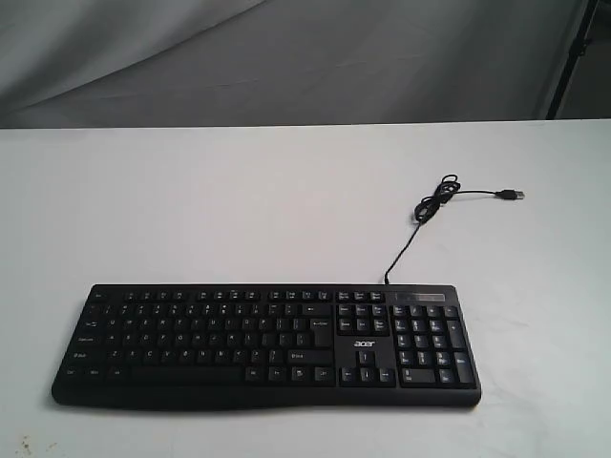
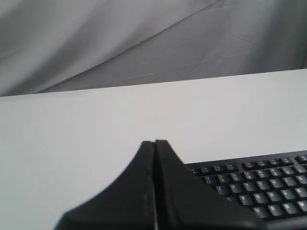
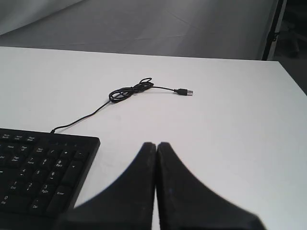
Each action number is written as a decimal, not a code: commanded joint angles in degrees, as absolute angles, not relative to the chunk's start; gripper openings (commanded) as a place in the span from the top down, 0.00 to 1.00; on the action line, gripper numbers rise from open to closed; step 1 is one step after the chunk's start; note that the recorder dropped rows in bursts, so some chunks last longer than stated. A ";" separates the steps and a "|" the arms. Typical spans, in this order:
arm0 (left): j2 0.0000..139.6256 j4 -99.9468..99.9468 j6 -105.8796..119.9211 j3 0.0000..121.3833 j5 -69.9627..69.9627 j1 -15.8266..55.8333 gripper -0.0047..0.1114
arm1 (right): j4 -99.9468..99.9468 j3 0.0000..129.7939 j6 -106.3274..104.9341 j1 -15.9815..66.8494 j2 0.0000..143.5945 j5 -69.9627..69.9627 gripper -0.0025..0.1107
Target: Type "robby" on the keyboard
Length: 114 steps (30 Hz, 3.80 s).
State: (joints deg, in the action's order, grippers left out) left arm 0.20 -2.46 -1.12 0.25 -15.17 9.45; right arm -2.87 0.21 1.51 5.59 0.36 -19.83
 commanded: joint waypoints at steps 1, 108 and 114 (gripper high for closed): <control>0.00 -2.74 -1.28 0.00 -14.86 9.82 0.96 | -2.85 0.00 1.70 5.23 0.00 -19.78 0.98; 0.00 -2.74 -1.28 0.00 -14.86 9.82 0.96 | 3.05 73.93 -25.18 44.62 85.99 -25.17 0.98; 0.00 -2.74 -1.28 0.00 -14.86 9.82 0.96 | 15.80 80.77 -39.98 44.62 95.74 -31.38 0.98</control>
